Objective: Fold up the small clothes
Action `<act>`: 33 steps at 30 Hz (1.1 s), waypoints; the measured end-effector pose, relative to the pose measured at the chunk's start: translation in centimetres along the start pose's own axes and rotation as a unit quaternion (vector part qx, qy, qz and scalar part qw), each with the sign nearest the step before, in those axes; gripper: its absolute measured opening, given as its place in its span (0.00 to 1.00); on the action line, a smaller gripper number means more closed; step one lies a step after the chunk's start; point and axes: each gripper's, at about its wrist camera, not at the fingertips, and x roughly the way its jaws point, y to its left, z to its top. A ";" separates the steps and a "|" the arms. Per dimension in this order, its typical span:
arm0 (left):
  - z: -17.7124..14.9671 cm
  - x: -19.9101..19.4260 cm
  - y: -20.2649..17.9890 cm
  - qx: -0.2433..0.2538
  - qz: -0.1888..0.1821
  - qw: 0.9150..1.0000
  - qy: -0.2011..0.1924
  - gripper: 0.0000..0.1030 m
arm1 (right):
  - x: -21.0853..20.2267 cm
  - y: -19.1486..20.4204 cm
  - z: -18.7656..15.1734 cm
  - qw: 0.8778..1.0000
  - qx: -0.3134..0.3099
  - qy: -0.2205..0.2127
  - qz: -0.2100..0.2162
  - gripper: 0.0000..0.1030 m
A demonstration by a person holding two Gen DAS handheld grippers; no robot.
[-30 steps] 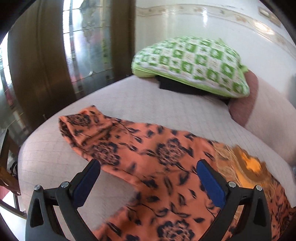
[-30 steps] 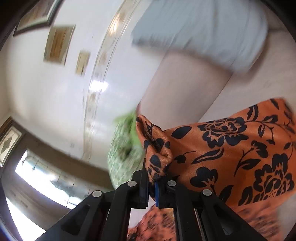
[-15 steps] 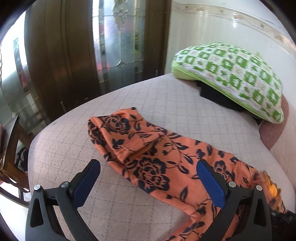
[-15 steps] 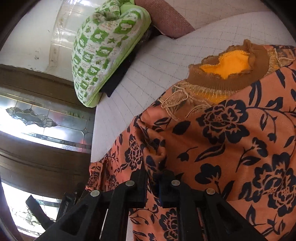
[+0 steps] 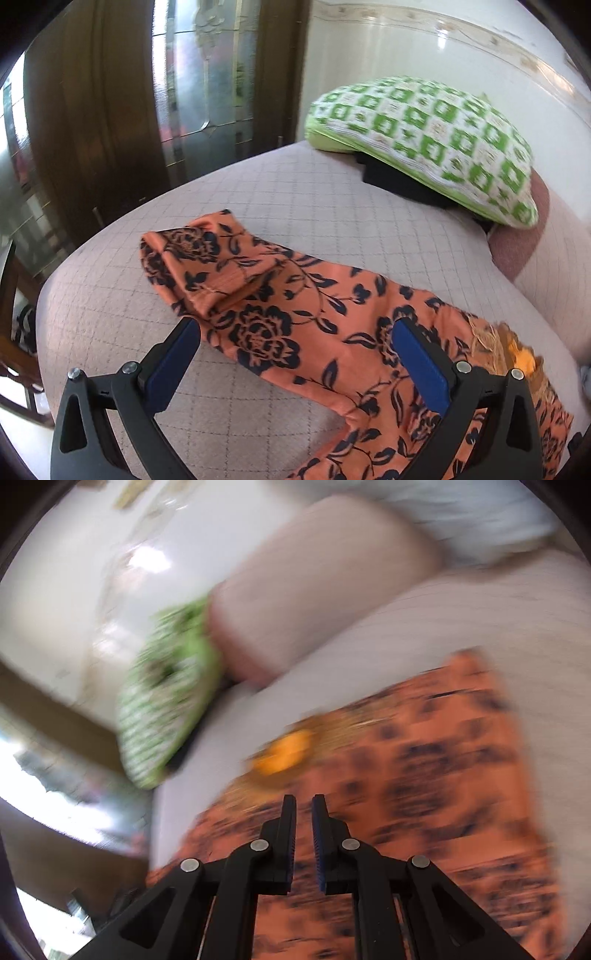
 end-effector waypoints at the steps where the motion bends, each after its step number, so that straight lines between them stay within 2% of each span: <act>1: -0.1 0.1 -0.4 0.006 -0.008 1.000 0.004 1.00 | -0.3 -1.6 0.3 1.000 0.015 -0.005 -0.004 0.11; 3: -0.5 0.4 -1.2 0.020 -0.020 0.999 0.016 1.00 | 0.6 -5.1 0.4 0.998 0.063 0.012 -0.010 0.11; 6: -1.1 0.9 -2.5 0.047 -0.014 0.998 0.026 1.00 | 3.5 -9.0 -0.9 0.988 0.125 0.088 -0.024 0.09; 8: -1.2 1.1 -2.9 0.060 -0.002 0.998 0.027 1.00 | 3.3 -9.6 -1.1 0.987 0.145 0.073 0.000 0.08; 11: -0.9 1.2 -2.1 0.048 0.012 0.998 0.026 1.00 | 2.8 -8.0 -0.3 0.990 0.121 0.066 -0.021 0.10; 15: 0.0 1.9 0.7 0.000 0.035 0.999 0.034 1.00 | 1.3 -3.7 1.5 0.998 0.059 -0.006 -0.030 0.11; 17: 0.3 2.3 2.0 -0.020 0.043 0.998 0.041 1.00 | 1.3 -2.4 2.7 0.997 0.055 -0.042 -0.031 0.11; 19: 0.7 2.9 3.1 -0.029 0.057 0.997 0.048 1.00 | 2.8 -2.3 3.9 0.995 0.060 -0.052 -0.059 0.11; 20: 0.9 3.3 3.8 -0.032 0.071 0.996 0.052 1.00 | 4.0 -2.8 4.6 0.993 0.057 -0.055 -0.089 0.11; 22: 1.3 4.0 5.0 -0.042 0.087 0.994 0.059 1.00 | 6.7 -4.5 5.5 0.989 0.065 -0.022 -0.132 0.11; 23: 1.5 4.4 5.8 -0.051 0.093 0.992 0.064 1.00 | 8.1 -5.9 5.7 0.990 0.078 0.000 -0.119 0.10; 25: 1.9 5.1 7.6 -0.075 0.106 0.989 0.071 1.00 | 7.7 -5.8 5.7 0.991 0.097 -0.021 -0.093 0.09; 27: 2.3 5.1 9.1 -0.093 0.122 0.986 0.071 1.00 | 7.2 -5.0 5.5 0.991 0.085 -0.009 -0.100 0.09; 29: 2.5 4.7 9.9 -0.102 0.137 0.984 0.060 1.00 | 6.3 -2.6 4.5 0.994 0.048 -0.024 -0.096 0.11; 30: 2.6 4.3 10.1 -0.103 0.138 0.984 0.055 1.00 | 6.2 -0.8 3.7 0.996 0.024 -0.024 -0.079 0.11; 33: 2.8 4.2 10.4 -0.093 0.133 0.985 0.052 1.00 | 7.1 4.5 0.6 0.999 -0.027 0.021 -0.003 0.11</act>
